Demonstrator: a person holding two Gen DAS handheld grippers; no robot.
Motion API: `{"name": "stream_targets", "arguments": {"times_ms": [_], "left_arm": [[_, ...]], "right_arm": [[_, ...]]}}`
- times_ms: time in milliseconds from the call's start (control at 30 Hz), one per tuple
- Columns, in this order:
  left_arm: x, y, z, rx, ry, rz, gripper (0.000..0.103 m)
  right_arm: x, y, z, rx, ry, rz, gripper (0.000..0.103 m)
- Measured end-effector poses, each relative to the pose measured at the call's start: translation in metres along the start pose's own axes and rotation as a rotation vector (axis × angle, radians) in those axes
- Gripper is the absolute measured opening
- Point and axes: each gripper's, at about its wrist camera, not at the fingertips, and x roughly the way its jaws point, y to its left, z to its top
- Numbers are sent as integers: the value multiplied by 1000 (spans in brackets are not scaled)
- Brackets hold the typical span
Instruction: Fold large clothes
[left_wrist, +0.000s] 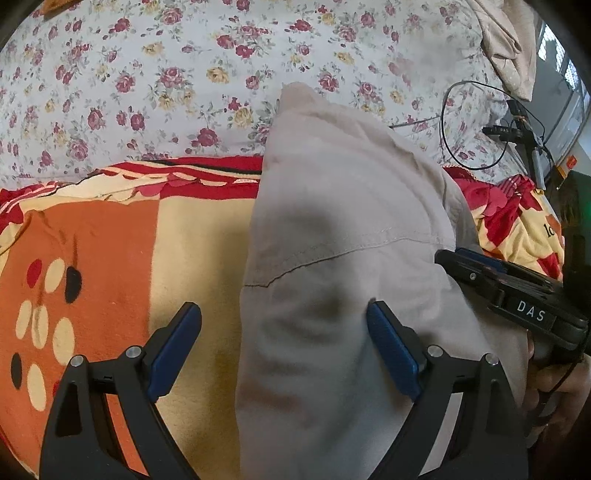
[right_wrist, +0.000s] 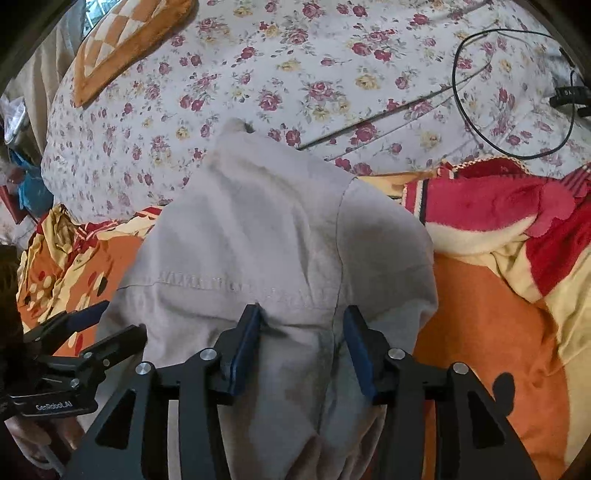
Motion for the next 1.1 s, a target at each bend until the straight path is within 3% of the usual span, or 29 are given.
{"name": "stream_targets", "arguments": {"times_ms": [200,267,367,467,567,633,800,1100], "left_arm": [[-7,5,2,3,0,-38,92],[-10,10,5,-1,3,-78,92],[-5,17,10,-17,30,-131,92],[2,21,13,-45,68,-198,92],[11,22,12,-67,110,-264,92],[17,21,12,-68,129,-292,92],[25,20,25,-33,154,-342,92],[51,33,41,-64,230,-443,92]], "right_arm": [[-25,2,0,33,-52,24,50],[-38,-5,-1,61,-72,48,69],[-48,-28,-5,124,-100,55,78],[-44,-50,-9,191,-94,97,81],[-27,-64,-13,244,-56,248,84],[-8,-66,-15,258,11,303,83],[4,-51,-10,193,14,352,84],[24,-51,-3,226,29,430,88]]}}
